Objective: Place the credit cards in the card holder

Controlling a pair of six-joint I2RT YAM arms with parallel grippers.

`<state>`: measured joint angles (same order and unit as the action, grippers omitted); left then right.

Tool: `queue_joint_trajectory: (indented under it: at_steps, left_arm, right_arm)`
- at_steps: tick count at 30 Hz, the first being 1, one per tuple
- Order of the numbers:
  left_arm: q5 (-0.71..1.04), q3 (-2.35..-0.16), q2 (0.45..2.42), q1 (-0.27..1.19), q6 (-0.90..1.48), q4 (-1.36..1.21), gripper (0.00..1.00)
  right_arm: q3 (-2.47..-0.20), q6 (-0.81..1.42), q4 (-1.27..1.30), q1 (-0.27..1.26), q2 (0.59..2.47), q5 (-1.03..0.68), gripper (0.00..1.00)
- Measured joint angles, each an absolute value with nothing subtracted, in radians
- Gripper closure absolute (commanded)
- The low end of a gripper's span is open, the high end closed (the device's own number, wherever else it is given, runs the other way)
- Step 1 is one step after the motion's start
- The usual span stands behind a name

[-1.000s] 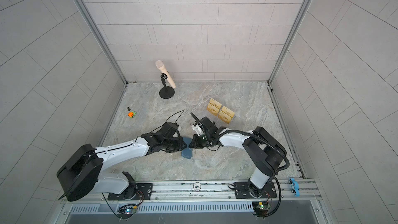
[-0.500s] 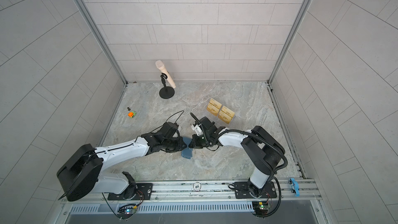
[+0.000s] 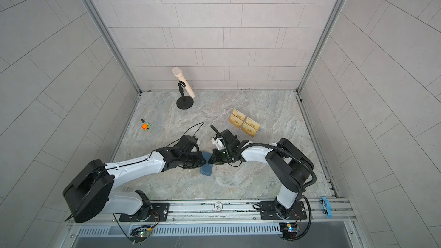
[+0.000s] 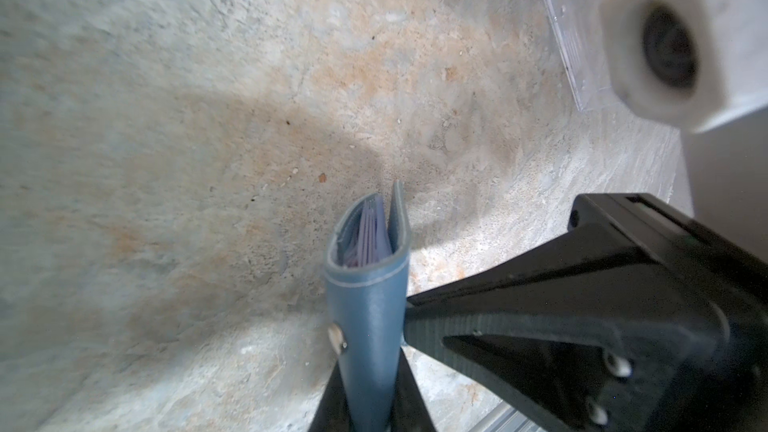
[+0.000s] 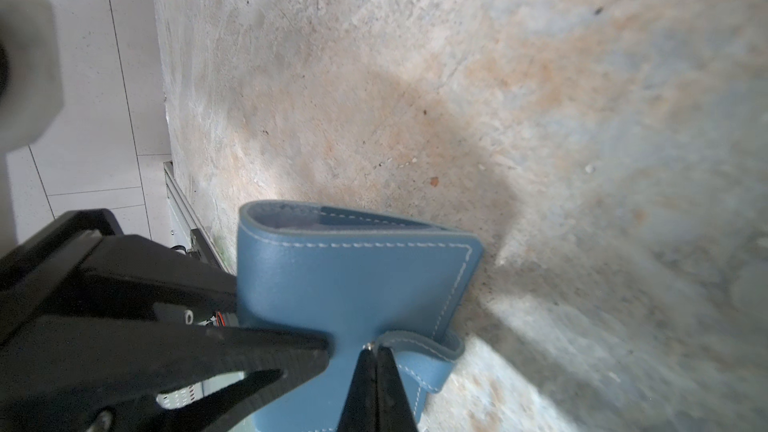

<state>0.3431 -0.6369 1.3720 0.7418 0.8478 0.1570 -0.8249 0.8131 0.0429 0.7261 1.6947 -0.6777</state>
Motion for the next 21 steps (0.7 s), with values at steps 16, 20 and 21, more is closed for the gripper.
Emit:
queue_joint_trajectory:
  at_steps: [16, 20, 21]
  left_arm:
    - [0.35, -0.616, 1.372, 0.731, 0.864, 0.133, 1.0]
    - [0.354, -0.611, 1.372, 0.728, 0.868, 0.125, 1.0]
    - [0.355, -0.61, 1.372, 0.727, 0.869, 0.125, 1.0]
  right_arm:
    - [-0.825, 0.848, 0.079, 0.733, 1.721, -0.682, 1.0]
    - [-0.825, 0.854, 0.089, 0.733, 1.726, -0.688, 1.0]
    - [-0.825, 0.857, 0.093, 0.733, 1.728, -0.69, 1.0]
